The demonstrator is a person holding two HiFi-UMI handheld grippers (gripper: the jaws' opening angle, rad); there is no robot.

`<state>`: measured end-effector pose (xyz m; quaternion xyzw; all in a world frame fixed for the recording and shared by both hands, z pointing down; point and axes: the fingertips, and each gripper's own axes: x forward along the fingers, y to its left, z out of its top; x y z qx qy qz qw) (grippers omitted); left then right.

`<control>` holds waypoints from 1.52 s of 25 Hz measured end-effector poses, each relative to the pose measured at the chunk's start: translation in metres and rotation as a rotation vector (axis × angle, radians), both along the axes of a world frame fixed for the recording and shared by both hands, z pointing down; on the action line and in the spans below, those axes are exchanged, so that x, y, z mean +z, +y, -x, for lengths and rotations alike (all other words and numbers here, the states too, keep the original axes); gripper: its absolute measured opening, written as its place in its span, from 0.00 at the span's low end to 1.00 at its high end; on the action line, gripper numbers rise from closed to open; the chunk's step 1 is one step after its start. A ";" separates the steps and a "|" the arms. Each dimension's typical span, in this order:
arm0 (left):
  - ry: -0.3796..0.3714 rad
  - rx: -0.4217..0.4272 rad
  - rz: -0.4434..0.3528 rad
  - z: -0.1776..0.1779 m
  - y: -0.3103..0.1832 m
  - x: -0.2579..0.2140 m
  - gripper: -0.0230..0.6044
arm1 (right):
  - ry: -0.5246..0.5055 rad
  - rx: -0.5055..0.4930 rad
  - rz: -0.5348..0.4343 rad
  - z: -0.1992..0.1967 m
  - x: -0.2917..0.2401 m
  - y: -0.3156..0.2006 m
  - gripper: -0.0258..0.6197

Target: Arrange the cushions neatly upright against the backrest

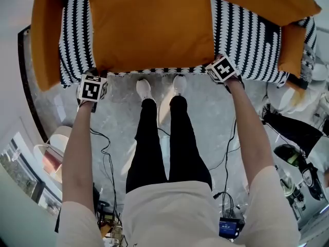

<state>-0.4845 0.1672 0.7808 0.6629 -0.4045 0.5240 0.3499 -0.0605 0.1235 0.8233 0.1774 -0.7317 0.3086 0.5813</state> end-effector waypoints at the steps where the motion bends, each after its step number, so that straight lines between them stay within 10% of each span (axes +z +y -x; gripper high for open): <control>1: 0.009 0.001 -0.013 0.001 -0.006 -0.006 0.14 | 0.007 -0.005 -0.009 0.001 -0.011 -0.008 0.21; 27: 0.058 -0.145 -0.266 0.096 -0.128 -0.181 0.11 | -0.111 0.080 -0.128 0.108 -0.215 -0.143 0.17; 38: 0.025 -0.168 -0.209 0.133 -0.170 -0.194 0.11 | -0.187 0.072 -0.018 0.143 -0.233 -0.189 0.17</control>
